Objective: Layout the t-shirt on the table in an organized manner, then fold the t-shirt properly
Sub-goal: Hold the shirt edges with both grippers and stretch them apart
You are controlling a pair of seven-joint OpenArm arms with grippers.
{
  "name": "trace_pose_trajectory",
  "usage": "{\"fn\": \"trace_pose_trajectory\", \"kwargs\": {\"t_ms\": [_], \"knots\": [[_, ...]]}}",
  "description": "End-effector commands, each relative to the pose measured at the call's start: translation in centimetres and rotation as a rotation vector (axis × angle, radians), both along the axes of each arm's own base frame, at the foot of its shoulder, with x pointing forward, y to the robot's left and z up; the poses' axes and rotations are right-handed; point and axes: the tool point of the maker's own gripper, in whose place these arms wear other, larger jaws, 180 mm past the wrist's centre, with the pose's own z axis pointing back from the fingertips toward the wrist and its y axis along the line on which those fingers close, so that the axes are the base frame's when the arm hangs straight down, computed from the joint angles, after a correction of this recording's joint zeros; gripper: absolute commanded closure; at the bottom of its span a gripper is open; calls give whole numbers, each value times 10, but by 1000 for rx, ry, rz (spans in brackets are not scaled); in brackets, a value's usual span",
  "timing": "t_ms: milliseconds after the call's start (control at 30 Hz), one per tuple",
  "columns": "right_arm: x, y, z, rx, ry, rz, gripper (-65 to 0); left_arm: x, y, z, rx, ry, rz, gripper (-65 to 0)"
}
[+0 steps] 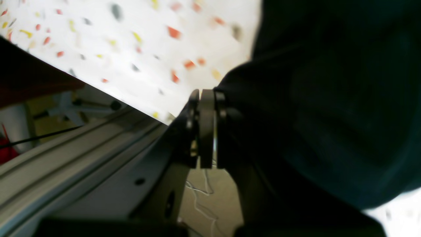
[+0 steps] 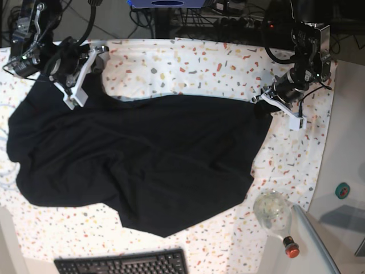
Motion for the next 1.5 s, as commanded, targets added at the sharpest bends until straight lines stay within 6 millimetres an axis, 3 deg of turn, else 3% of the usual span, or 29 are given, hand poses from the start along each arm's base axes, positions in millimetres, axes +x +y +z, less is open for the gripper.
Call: {"fn": "trace_pose_trajectory", "kwargs": {"t_ms": [0,200,367,467,533,667,733,833,1033,1233,1467], "knots": [[10,2,7,3,-30,11,0,10,6,11,6,-44,6,0],[13,-7,13,-45,30,46,-11,9,6,10,6,-41,6,0],[18,-43,33,-108,-41,-52,-303,8,6,10,6,-40,6,0],[25,-66,52,-103,-134,-166,-327,8,6,9,6,-38,6,0],[24,-95,54,-114,-168,-294,-330,8,6,9,6,-38,6,0],[9,-135,21,-109,-93,-428,-335,7,7,9,7,-36,6,0],[0,-143,1,-81,-40,-463,-335,7,6,9,7,-38,5,0],[-3,-155,-12,-66,-44,-508,-335,7,6,9,7,-38,5,0],[-14,-156,-36,-20,4,-555,-335,6,7,9,7,-35,6,0],[-16,-154,-40,-7,1,-569,-335,6,7,9,7,-35,6,0],[-7,-113,-45,51,-1,-432,-329,6,7,9,7,-35,6,0]]}}
